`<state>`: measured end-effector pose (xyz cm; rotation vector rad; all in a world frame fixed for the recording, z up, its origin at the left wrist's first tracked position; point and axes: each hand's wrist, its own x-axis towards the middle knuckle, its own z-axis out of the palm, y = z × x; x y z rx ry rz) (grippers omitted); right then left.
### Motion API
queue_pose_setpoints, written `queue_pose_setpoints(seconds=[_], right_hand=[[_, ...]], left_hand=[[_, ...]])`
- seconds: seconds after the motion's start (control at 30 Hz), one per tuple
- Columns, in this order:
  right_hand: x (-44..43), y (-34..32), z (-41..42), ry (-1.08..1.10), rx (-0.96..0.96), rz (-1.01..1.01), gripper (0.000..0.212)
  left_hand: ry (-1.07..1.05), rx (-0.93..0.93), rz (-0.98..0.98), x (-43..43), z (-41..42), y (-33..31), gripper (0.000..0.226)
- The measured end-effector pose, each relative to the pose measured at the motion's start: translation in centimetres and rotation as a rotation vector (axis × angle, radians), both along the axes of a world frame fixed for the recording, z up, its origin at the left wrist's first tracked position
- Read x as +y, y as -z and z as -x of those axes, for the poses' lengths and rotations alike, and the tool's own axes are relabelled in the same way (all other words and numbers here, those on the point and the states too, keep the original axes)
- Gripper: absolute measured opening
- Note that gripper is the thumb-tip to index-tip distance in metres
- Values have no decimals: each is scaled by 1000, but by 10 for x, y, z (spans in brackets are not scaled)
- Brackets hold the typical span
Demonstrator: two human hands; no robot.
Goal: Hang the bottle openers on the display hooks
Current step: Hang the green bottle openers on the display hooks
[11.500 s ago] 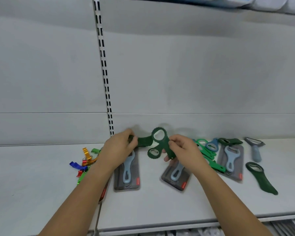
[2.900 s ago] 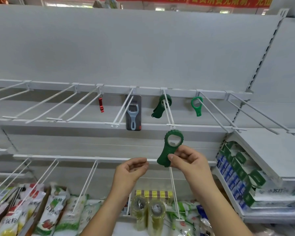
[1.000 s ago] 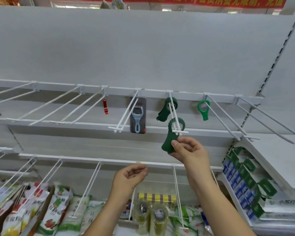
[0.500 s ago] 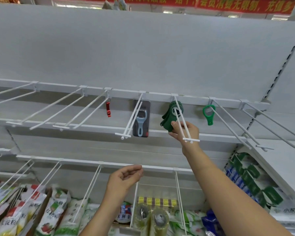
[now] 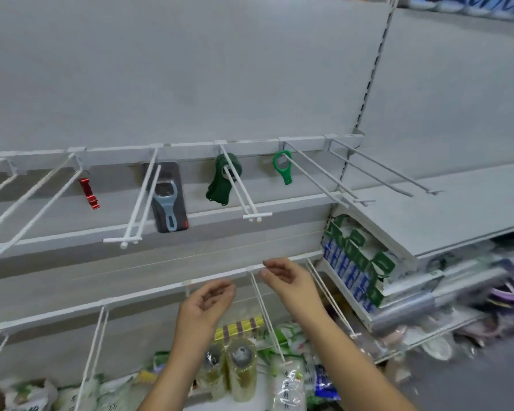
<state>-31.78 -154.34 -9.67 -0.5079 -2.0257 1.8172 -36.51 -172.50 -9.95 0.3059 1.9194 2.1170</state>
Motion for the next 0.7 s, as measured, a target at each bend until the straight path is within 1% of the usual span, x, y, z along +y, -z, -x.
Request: queue_pose_setpoints(seconds=[0.2, 0.4, 0.57, 0.7], right_hand=[[69, 2, -128, 234, 32, 43, 19], [158, -2, -260, 475, 84, 52, 16], [246, -3, -379, 646, 125, 31, 21], [307, -1, -455, 753, 136, 10, 19]], left_hand=[[302, 109, 63, 100, -52, -3, 26], [580, 119, 35, 227, -156, -10, 30], [702, 114, 5, 340, -265, -9, 27], [782, 107, 6, 415, -332, -10, 26]])
